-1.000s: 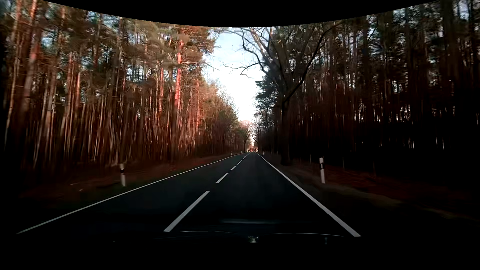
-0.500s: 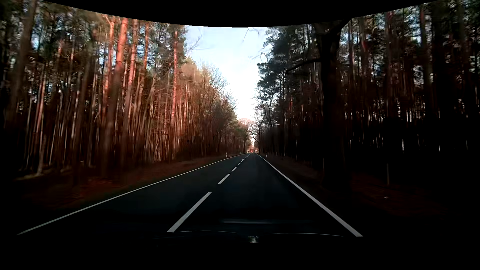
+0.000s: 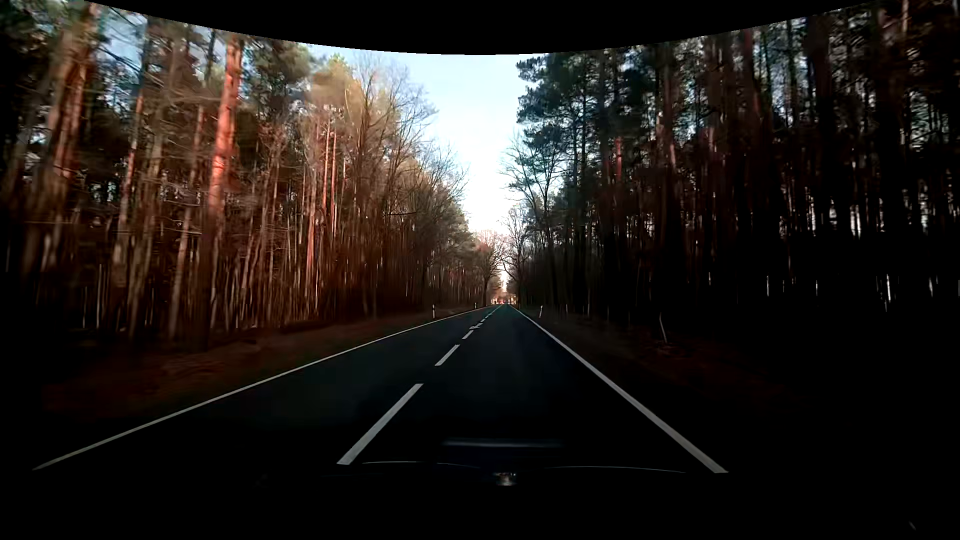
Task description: Follow the waypoints while adhering to traffic rules and regulations
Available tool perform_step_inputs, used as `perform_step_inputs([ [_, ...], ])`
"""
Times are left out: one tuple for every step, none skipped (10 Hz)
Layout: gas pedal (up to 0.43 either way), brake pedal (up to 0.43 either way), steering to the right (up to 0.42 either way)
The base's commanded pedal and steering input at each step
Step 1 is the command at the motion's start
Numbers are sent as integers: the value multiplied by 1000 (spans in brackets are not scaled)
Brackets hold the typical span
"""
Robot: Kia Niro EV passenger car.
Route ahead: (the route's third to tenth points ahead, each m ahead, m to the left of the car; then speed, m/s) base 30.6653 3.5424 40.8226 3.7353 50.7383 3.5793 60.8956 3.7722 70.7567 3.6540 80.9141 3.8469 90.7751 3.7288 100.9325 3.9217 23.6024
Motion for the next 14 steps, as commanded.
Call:
perform_step_inputs([
  [67,0,1],
  [67,0,2],
  [67,0,2],
  [67,0,2],
  [67,0,1],
  [67,0,1],
  [67,0,2],
  [67,0,1],
  [67,0,0],
  [67,0,0],
  [67,0,0],
  [67,0,0],
  [67,0,0],
  [67,0,0],
])
